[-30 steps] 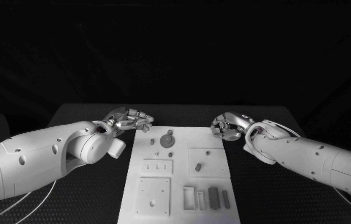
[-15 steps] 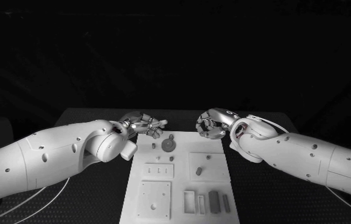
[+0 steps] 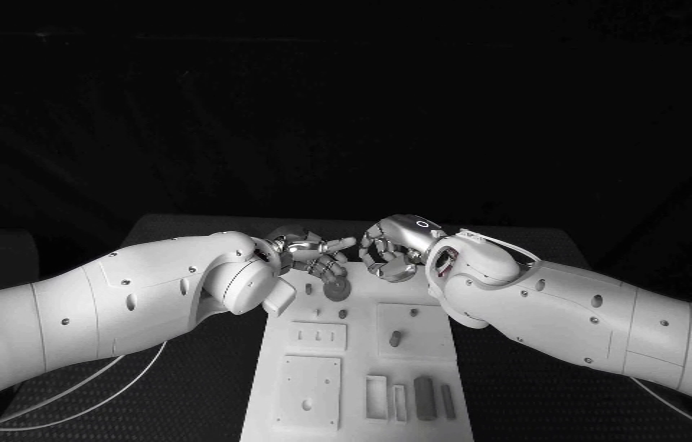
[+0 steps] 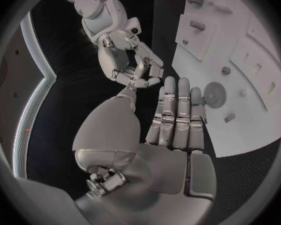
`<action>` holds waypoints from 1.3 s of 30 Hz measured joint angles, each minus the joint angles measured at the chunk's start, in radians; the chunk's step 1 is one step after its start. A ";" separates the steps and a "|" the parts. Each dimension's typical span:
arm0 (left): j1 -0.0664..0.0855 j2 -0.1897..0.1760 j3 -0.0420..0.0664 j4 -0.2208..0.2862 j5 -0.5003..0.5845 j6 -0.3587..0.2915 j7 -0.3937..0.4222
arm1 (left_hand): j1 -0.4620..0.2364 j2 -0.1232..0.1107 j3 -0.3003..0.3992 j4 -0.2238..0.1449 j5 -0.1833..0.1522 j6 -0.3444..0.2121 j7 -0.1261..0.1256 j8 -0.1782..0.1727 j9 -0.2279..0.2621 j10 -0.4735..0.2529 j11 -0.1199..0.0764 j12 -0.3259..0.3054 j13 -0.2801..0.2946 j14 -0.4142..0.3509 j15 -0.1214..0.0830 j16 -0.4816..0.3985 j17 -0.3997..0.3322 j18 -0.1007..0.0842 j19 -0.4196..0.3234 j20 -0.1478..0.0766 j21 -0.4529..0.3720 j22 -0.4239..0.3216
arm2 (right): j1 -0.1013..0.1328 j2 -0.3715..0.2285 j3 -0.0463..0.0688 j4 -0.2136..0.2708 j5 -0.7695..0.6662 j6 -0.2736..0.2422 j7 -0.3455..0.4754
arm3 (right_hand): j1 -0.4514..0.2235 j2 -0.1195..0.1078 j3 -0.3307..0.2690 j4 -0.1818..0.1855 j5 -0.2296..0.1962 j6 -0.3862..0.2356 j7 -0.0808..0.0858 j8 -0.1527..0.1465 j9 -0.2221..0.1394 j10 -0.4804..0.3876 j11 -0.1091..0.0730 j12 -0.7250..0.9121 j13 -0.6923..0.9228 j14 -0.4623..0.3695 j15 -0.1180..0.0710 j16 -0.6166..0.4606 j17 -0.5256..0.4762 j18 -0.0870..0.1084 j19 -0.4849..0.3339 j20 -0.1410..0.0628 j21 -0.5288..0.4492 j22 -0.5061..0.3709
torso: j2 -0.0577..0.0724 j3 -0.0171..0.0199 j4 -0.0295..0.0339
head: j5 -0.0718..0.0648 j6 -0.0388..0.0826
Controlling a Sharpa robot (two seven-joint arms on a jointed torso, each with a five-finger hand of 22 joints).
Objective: Assemble the parts on the task board
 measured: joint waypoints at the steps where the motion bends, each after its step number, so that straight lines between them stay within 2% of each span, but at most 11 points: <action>1: 0.000 0.000 -0.001 0.001 -0.002 0.000 -0.004 | -0.012 0.001 0.006 0.000 0.000 0.003 -0.003 0.000 0.000 0.000 0.000 0.000 0.001 0.000 0.000 0.000 0.001 0.000 0.000 0.000 0.000 0.000 | 0.000 0.003 0.000 0.001 -0.004 0.000 -0.004 | 0.000 0.000 0.000 0.000 0.000 0.000 0.000 0.000 0.000 0.000 0.000 0.000 0.000 0.000 0.000 0.000 0.000 0.000 0.000 0.000 0.000 0.000 | -0.001 0.0000 0.0003 | 0.000 0.000; 12: 0.000 0.001 -0.010 0.030 -0.035 0.019 -0.043 | -0.014 0.004 0.028 -0.005 0.000 0.019 -0.012 0.000 0.005 0.004 -0.004 0.000 0.007 0.000 0.000 0.005 0.008 0.000 -0.006 -0.006 0.004 0.001 | 0.000 0.028 0.000 0.019 -0.036 -0.002 -0.034 | -0.003 -0.003 0.005 0.000 0.000 0.003 -0.003 -0.001 0.000 0.004 -0.003 -0.004 0.000 0.002 0.001 0.000 -0.001 0.000 0.004 -0.003 0.004 0.000 | -0.001 -0.0004 0.0005 | -0.005 -0.009; 25: 0.000 -0.001 -0.010 0.035 -0.051 0.028 -0.050 | 0.050 0.005 0.025 -0.007 0.000 0.023 -0.009 0.000 0.007 0.007 -0.007 0.000 0.014 0.000 0.000 0.012 0.016 0.000 -0.008 -0.007 0.012 0.001 | -0.002 0.040 0.000 0.014 -0.044 -0.001 -0.044 | -0.005 -0.005 0.008 0.002 0.000 0.004 -0.004 -0.006 0.000 0.004 -0.003 -0.004 0.000 0.005 -0.002 0.000 -0.002 0.000 0.004 -0.003 0.004 0.000 | 0.000 0.0007 0.0003 | -0.006 -0.012; 33: 0.000 0.002 -0.010 0.038 -0.057 0.029 -0.051 | 0.051 0.006 0.023 -0.004 0.000 0.026 -0.012 0.000 0.007 0.007 -0.007 0.000 0.016 0.000 0.000 0.012 0.016 0.000 -0.008 -0.007 0.012 0.000 | -0.002 0.042 0.000 0.018 -0.046 -0.001 -0.046 | -0.007 -0.007 0.011 0.000 0.000 0.007 -0.007 -0.008 0.000 0.004 -0.003 -0.004 0.000 0.005 -0.002 0.000 -0.003 0.000 0.004 -0.003 0.004 0.000 | 0.000 0.0012 -0.0005 | -0.007 -0.013; 39: 0.000 -0.001 -0.010 0.038 -0.058 0.027 -0.051 | 0.071 0.026 0.023 -0.004 0.000 0.026 -0.012 0.000 0.007 0.007 -0.007 0.000 0.017 0.000 0.000 0.012 0.017 0.000 -0.008 -0.007 0.015 0.000 | -0.005 0.042 0.000 0.018 -0.046 0.001 -0.046 | -0.009 -0.009 0.011 0.000 0.000 0.007 -0.007 -0.006 0.000 0.004 -0.003 -0.004 0.000 0.005 -0.002 0.000 -0.004 0.000 0.004 -0.003 0.004 0.000 | 0.001 0.0017 -0.0005 | -0.008 -0.014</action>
